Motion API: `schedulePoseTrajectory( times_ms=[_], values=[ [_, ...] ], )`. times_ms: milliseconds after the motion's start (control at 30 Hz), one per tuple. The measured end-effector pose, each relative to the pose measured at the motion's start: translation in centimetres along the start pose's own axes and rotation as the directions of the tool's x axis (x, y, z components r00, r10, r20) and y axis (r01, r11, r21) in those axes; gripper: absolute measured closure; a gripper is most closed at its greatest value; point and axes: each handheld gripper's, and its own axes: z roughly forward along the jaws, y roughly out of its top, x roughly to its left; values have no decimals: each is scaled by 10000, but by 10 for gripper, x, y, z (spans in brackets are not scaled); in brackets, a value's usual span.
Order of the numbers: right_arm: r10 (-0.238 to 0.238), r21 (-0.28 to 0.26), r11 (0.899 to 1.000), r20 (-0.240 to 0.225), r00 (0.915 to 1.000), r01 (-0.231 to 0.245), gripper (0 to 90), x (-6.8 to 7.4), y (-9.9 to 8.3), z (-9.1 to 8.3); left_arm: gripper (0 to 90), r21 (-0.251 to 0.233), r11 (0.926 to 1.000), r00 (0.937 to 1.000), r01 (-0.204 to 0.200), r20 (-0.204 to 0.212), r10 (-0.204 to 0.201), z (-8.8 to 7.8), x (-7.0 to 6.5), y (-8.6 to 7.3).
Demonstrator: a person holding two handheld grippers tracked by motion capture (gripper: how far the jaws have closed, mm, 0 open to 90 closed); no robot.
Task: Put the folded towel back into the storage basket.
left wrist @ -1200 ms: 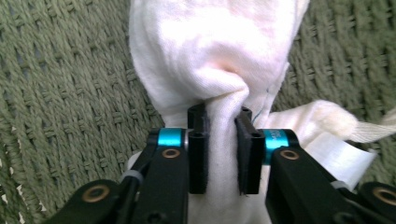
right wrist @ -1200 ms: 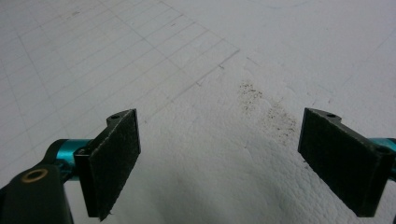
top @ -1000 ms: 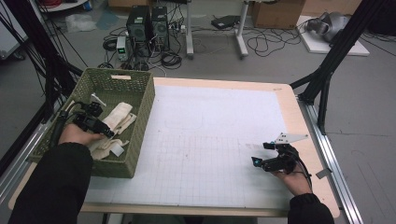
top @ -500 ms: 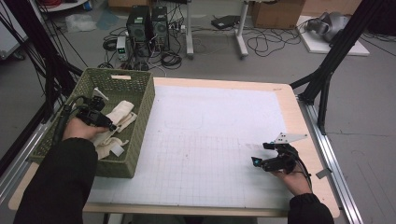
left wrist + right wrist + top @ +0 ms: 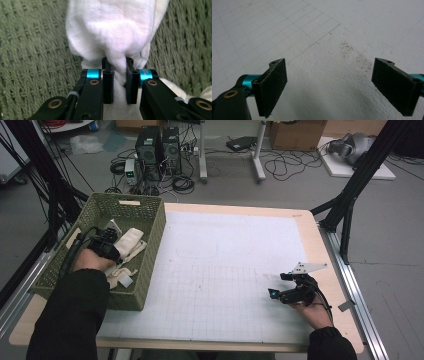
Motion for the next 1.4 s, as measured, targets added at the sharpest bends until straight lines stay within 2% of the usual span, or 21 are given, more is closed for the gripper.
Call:
schedulePoseTrajectory(
  times_ms=[67,100,167,233,267,300,367,400,433,500,633,767,800,900,967,1033,1067,1167,1267,1333,1400],
  values=[
    [42,11,10000,-8,10000,-42,123,0,0,0,812,-693,9966,9988,450,205,-437,-6,2,2],
    [30,0,10000,6,10000,-30,123,0,0,0,812,-1083,9919,9972,670,389,-631,-9,2,3],
    [44,-10,10000,31,10000,-44,123,0,0,0,812,-1979,9741,9934,1096,545,-1007,-15,2,5],
    [52,27,10000,31,10000,-53,123,0,0,0,811,-2617,9550,9896,1395,710,-1251,-18,2,6],
    [-30,-23,10000,47,10000,30,123,-1,0,1,810,-2653,9546,9901,1354,730,-1202,-17,2,7],
    [-33,-8,10000,43,10000,33,123,-1,0,1,808,-2403,9620,9903,1295,801,-1133,-13,1,7],
    [-19,42,10000,8,10000,19,123,-1,0,1,794,-1096,9901,9939,872,766,-790,0,-1,7],
    [-24,53,10000,14,10000,24,123,-1,0,2,787,-485,9970,9955,603,755,-565,7,-3,5],
    [-24,82,10000,-8,10000,24,123,-1,0,3,776,-151,9989,9956,433,834,-419,11,-5,4],
    [-39,91,10000,-20,10000,39,123,0,0,3,752,-191,9991,9967,379,725,-364,6,-5,5],
    [6,-15,10000,4,10000,-6,124,0,0,1,644,-395,9992,9990,-116,427,133,-1,-7,4],
    [-10,-13,10000,2,10000,10,124,0,0,0,551,-670,9966,9981,-488,346,512,-11,-9,2],
    [-1,20,10000,4,10000,1,124,1,0,0,523,-722,9963,9981,-476,354,503,-14,-10,2],
    [-65,0,10000,-17,10000,65,124,0,0,1,485,-835,9938,9972,-732,76,741,-24,-10,-1],
    [-60,5,10000,-10,10000,60,124,0,0,1,467,-771,9938,9968,-798,33,803,-27,-8,-4],
    [-64,0,10000,-14,10000,64,124,0,0,0,457,-1106,9920,9976,-608,261,641,-32,-4,-8],
    [-77,4,10000,4,10000,77,124,0,0,0,458,-1162,9913,9976,-625,236,656,-33,-4,-9],
    [-72,2,10000,-18,10000,72,124,0,0,1,452,-1031,9922,9971,-708,221,734,-33,-3,-14],
    [-34,7,10000,-23,10000,34,124,0,0,0,438,-951,9911,9953,-935,171,956,-34,-3,-17],
    [-50,-9,10000,8,10000,50,124,-1,0,1,440,-972,9847,9894,-1449,-84,1448,-38,-4,-20],
    [-46,13,10000,-3,10000,46,124,-1,0,1,439,-848,9826,9863,-1651,-80,1650,-40,-5,-23]
  ],
)
